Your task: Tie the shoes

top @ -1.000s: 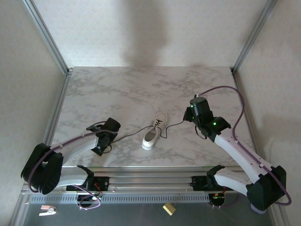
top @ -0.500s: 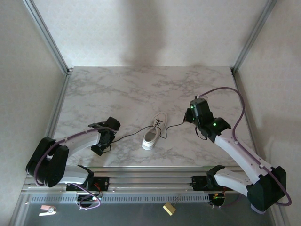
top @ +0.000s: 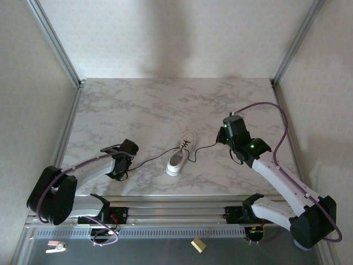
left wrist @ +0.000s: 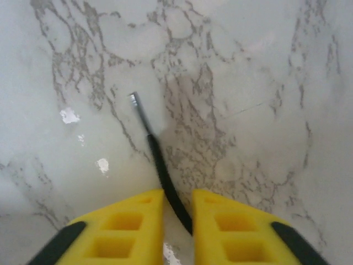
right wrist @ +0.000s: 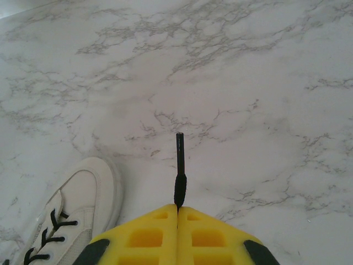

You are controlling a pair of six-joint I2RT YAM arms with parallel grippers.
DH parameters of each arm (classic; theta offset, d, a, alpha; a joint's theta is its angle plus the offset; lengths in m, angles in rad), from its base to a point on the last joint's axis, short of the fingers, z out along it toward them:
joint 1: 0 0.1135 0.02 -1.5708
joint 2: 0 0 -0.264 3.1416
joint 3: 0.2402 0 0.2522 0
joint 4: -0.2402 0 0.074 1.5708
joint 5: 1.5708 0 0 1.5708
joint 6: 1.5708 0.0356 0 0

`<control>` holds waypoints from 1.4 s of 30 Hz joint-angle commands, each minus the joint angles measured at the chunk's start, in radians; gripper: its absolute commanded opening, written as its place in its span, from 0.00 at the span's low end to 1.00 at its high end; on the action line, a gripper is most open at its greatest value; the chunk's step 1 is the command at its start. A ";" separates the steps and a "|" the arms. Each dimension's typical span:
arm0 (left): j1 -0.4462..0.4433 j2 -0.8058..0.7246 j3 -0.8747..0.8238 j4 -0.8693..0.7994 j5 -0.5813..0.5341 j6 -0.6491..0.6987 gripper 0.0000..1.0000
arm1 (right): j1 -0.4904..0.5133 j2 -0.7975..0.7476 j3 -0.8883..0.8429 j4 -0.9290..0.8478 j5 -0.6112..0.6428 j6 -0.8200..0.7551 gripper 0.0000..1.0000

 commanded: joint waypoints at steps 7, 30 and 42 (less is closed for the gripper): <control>0.023 -0.025 0.060 0.234 -0.091 0.140 0.00 | 0.008 -0.059 0.064 -0.032 0.055 -0.027 0.00; 0.021 -0.221 0.221 0.817 0.044 0.822 0.00 | 0.065 0.189 0.409 0.038 -0.317 -0.327 0.00; 0.021 -0.324 0.202 0.842 0.069 0.879 0.00 | 0.093 0.514 0.582 0.235 -0.566 -0.149 0.00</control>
